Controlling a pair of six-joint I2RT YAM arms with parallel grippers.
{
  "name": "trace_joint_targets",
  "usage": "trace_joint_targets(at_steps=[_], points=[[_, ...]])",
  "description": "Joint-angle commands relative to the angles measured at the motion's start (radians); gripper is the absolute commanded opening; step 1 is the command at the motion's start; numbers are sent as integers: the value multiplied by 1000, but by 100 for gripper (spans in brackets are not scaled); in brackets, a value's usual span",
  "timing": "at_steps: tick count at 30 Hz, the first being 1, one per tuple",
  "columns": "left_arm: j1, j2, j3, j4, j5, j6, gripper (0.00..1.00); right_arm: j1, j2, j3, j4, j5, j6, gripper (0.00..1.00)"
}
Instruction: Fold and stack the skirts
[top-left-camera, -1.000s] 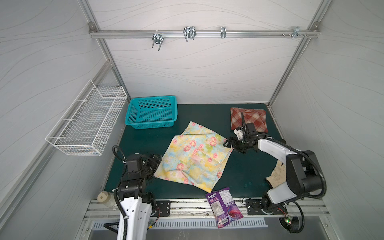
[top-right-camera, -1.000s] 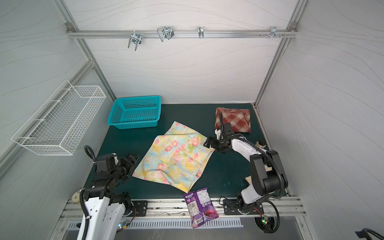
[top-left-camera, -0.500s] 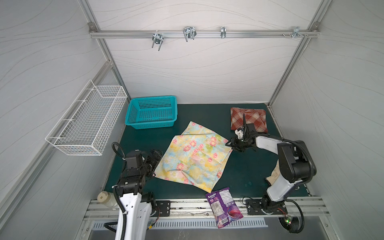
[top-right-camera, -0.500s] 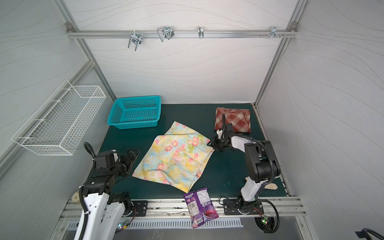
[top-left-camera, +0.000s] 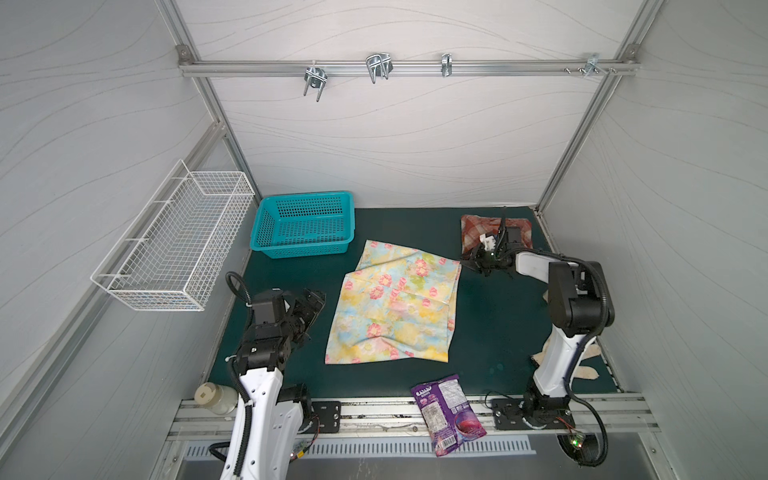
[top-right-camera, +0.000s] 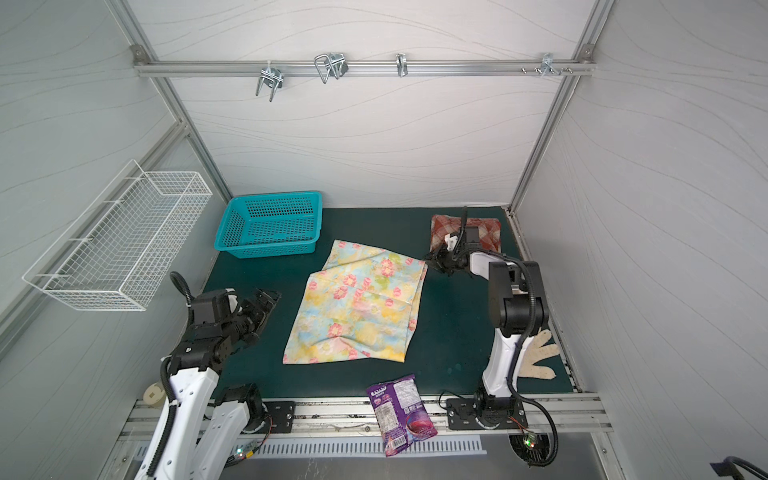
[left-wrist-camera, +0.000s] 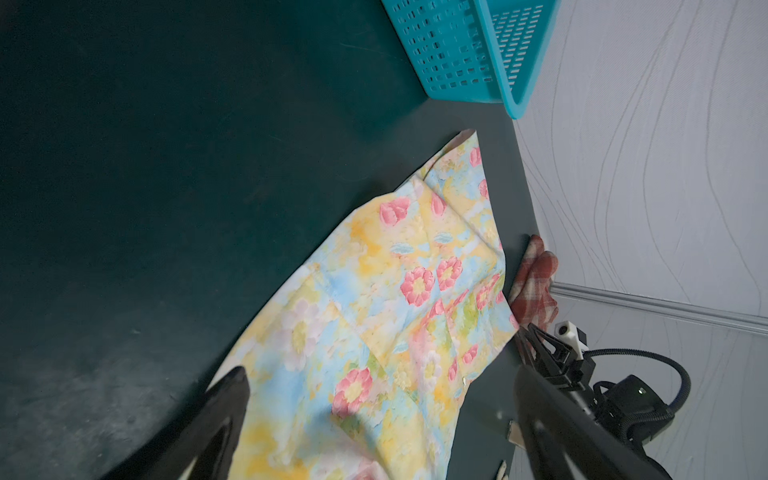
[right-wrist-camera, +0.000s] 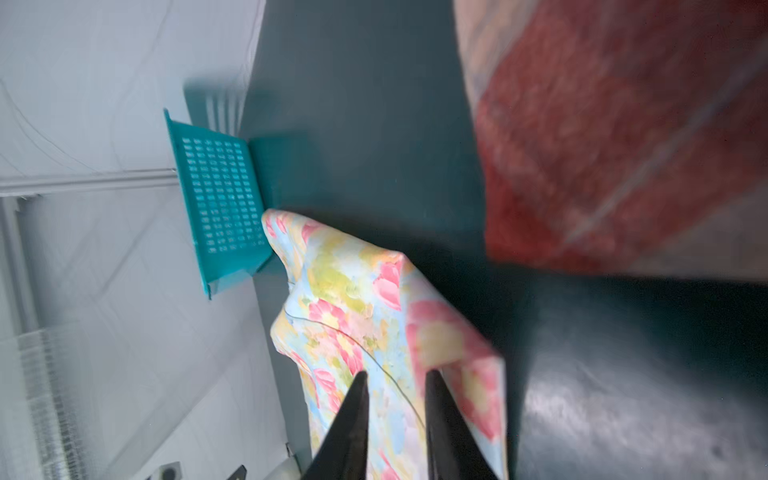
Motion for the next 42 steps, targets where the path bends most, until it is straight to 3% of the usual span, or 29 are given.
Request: trace_joint_targets(at_steps=[1,5,9,10,11,17,28,36,42], points=[[6,43,49,99,52,42,99,-40,75,41,73,-86,108,20],[3,92,38,157,113,51,99,-55,130,103,83,-144,122,26],[-31,160,58,182,134,90,99,-46,36,42,103,-120,91,59],[-53,180,69,190,130,99,99,-35,0,28,77,-109,62,72],[-77,199,76,203,124,100,99,-25,-37,12,56,-101,42,99],[-219,362,166,280,78,112,99,99,-296,-140,-55,11,-69,99],[-277,712,469,309,90,167,99,506,-631,-379,-144,288,-115,99],[-352,928,643,305,69,180,99,777,-698,-450,-161,439,-96,99],[-373,1026,715,295,69,181,99,959,-605,-386,-161,516,-88,99]])
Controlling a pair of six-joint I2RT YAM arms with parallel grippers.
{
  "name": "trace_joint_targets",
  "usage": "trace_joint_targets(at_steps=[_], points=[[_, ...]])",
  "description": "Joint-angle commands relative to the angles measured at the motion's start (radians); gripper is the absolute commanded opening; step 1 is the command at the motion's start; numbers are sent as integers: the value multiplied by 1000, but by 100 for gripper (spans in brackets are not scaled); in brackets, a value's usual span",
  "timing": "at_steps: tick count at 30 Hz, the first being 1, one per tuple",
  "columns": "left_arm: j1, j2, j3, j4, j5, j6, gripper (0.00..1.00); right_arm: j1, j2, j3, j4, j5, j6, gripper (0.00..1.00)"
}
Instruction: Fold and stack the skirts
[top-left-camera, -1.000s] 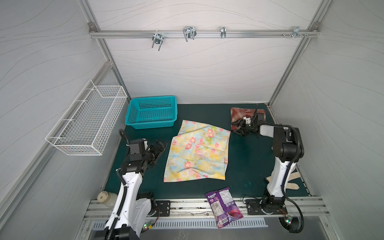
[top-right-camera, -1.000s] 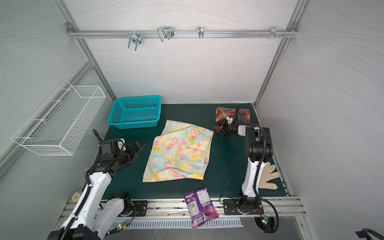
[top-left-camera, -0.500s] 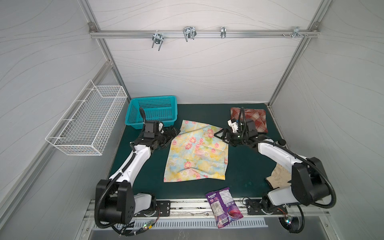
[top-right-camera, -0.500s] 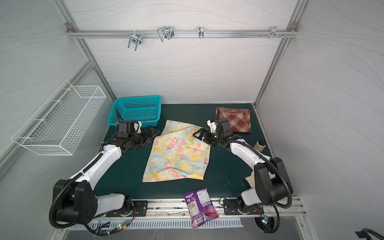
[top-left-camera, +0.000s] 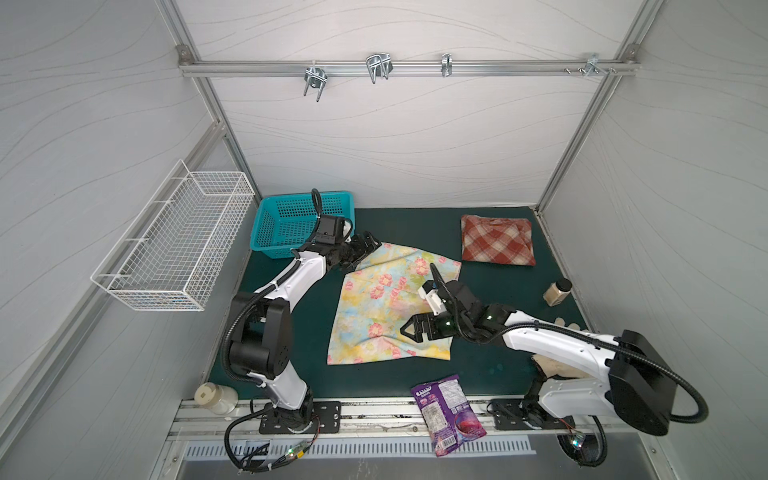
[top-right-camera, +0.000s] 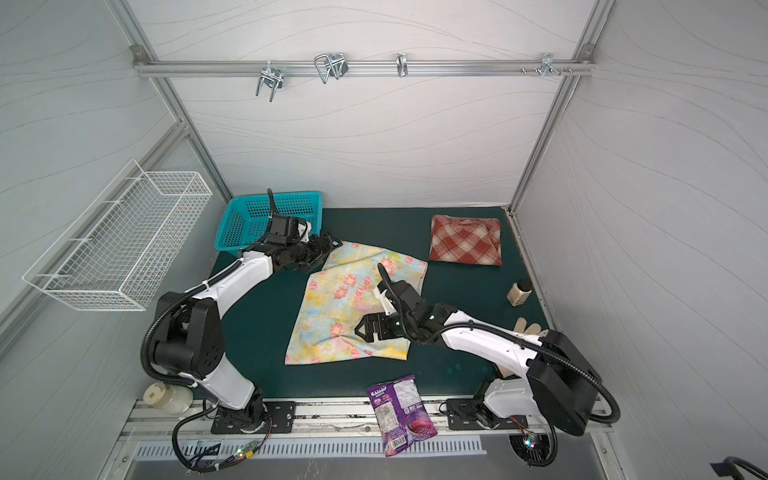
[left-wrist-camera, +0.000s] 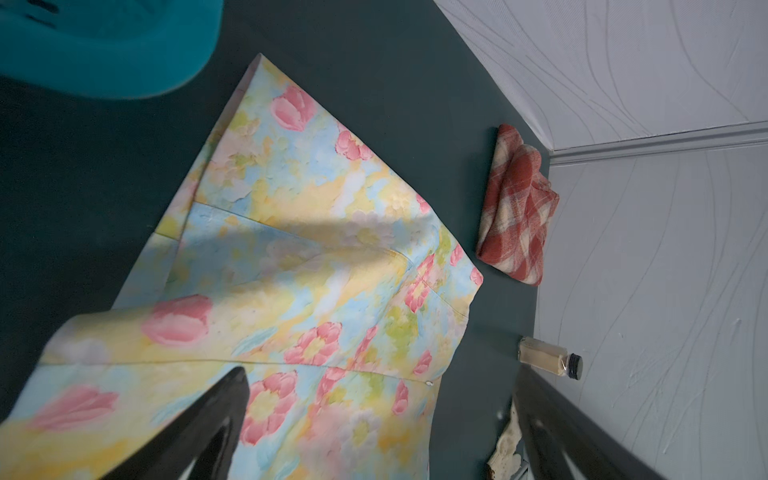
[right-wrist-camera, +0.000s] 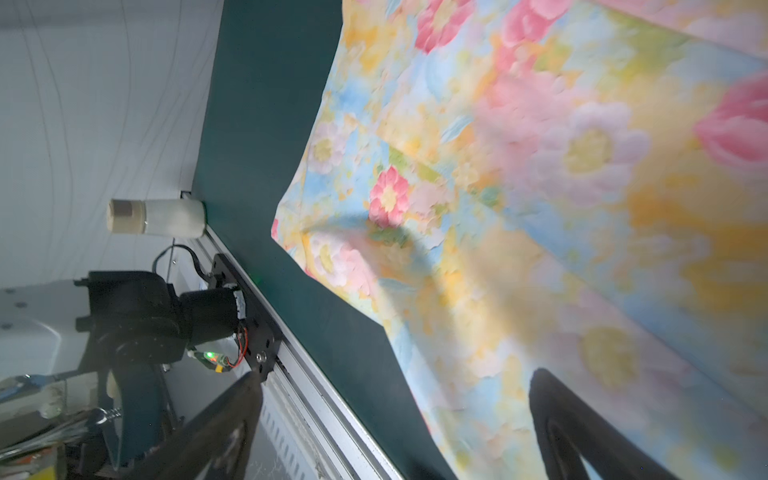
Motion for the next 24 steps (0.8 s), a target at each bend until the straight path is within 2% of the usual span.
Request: trace_joint_targets(at_steps=[1,12,16,24], points=[[-7,23,58,20,-11,16,99,68,68,54,-14,82,-1,99],[-3,-56,10,-13,-62,55,99,107,317,231,-21,73,-45,99],[8,-66,9,-15,-61,53,99,142,324,228,-34,88,-43,99],[25,-74,-15,-6,-51,48,99,171,382,247,-3,46,-29,99]])
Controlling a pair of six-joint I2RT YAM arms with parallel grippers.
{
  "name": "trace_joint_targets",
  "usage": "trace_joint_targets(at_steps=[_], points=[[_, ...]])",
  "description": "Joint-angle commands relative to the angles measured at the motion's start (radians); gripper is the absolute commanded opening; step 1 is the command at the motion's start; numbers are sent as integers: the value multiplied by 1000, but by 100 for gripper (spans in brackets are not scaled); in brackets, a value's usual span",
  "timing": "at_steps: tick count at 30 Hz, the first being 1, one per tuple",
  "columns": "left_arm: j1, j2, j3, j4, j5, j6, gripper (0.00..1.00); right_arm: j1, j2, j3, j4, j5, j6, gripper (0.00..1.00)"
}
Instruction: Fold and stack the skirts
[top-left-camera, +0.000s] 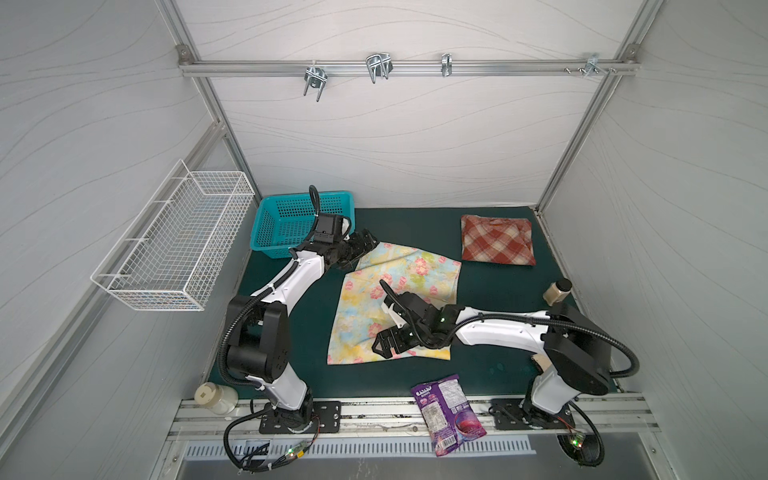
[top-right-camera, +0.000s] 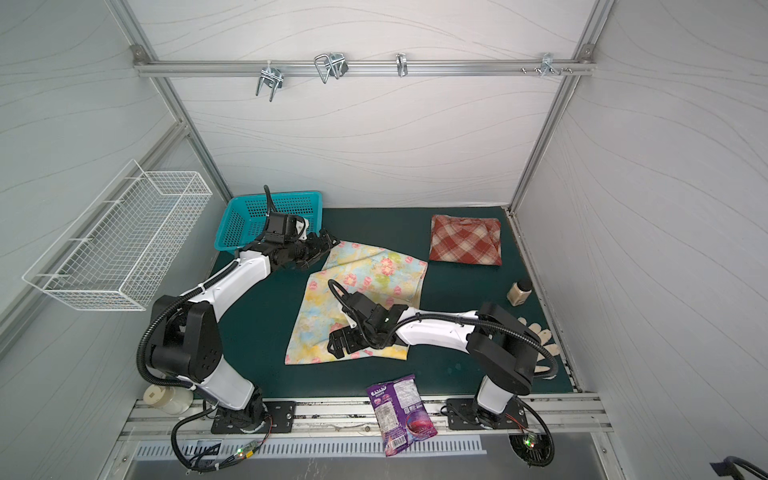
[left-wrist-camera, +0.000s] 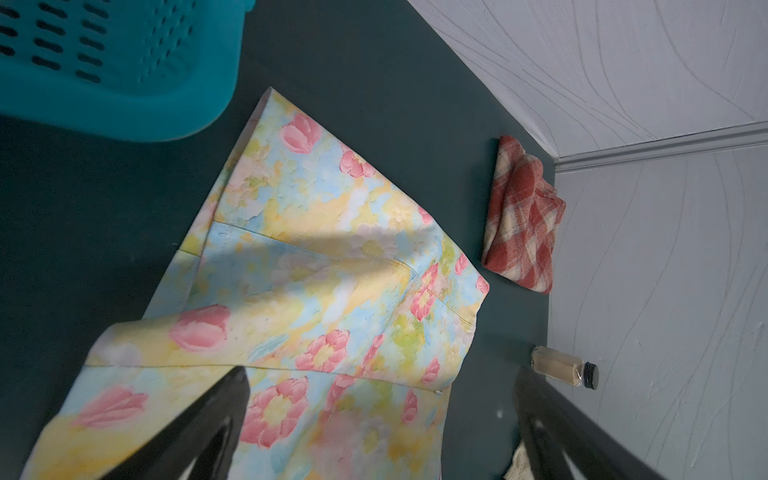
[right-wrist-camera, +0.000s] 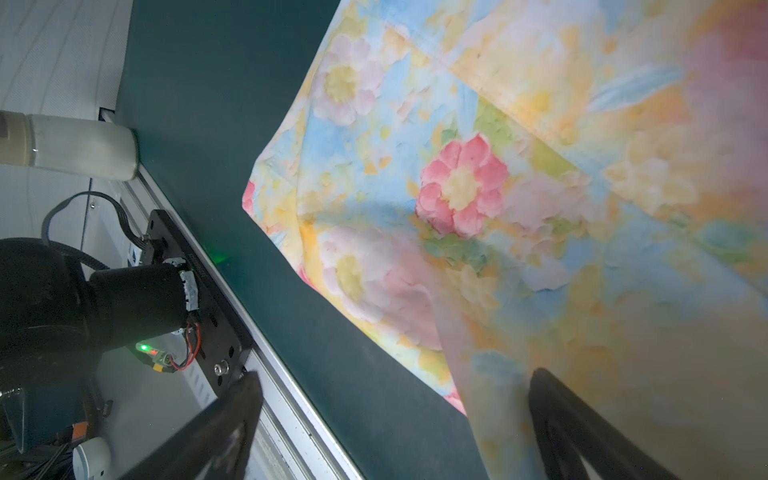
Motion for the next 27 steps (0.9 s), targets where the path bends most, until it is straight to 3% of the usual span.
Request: trace_joint_targets(at_steps=[1,18,27], points=[[13,-26,-10,11,-4,9,99,13,44,35,-11,-15,0,99],[38,-39,-38,21,9,2,99,84,-118,-142,-54,-1,44,99],[31,-216,-196,47,111,-53,99,64,-280,-284,-94,79,58,99]])
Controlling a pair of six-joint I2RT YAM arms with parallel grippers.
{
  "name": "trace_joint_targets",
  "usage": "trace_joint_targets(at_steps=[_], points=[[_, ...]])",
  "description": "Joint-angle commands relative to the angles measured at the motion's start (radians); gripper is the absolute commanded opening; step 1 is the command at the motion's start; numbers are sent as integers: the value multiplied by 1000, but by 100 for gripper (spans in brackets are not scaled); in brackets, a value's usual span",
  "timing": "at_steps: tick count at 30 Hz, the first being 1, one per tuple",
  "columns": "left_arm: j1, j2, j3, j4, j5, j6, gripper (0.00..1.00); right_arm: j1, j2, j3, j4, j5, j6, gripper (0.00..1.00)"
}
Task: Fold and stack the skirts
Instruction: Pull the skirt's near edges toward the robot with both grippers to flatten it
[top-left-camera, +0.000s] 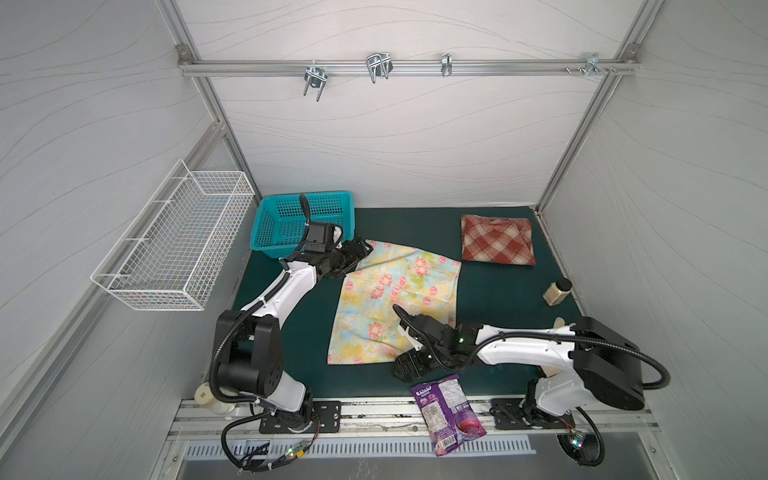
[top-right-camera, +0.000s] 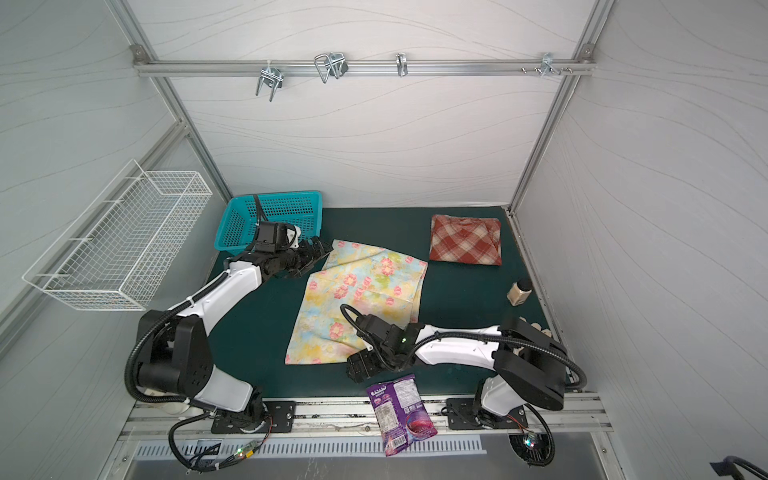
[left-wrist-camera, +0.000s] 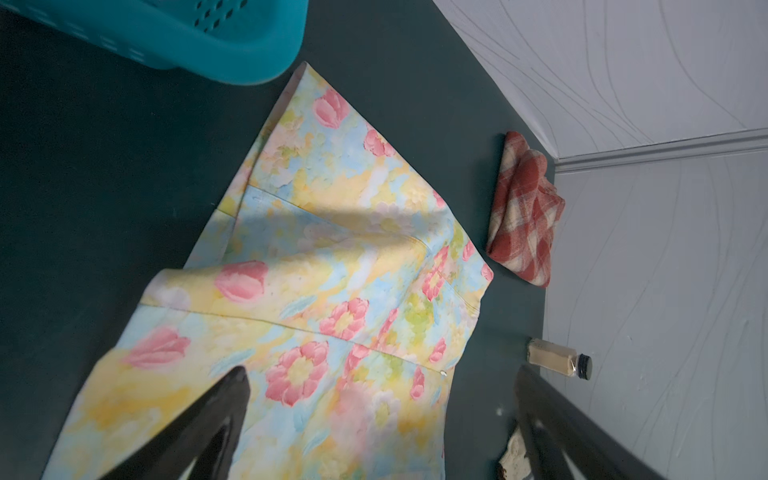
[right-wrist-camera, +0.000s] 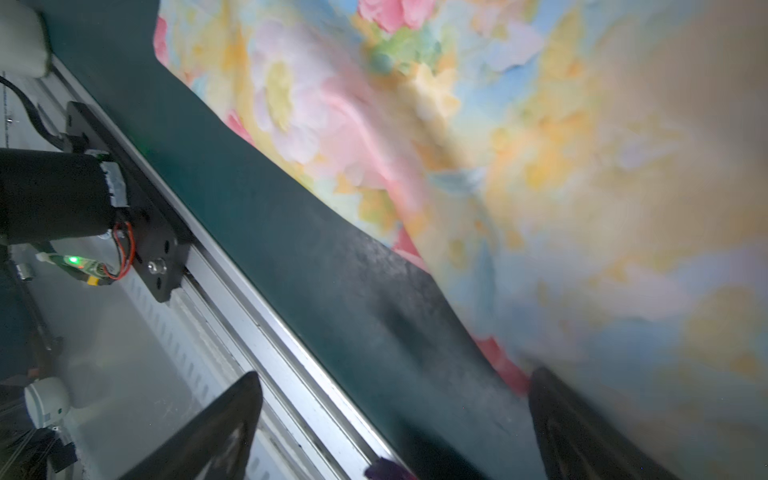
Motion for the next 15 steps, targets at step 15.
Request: trace_joint_targets(at_steps=[15], points=[[-81,-457,-469,29,30,-141,99,-292,-205,-54,-67,9,-36,99]])
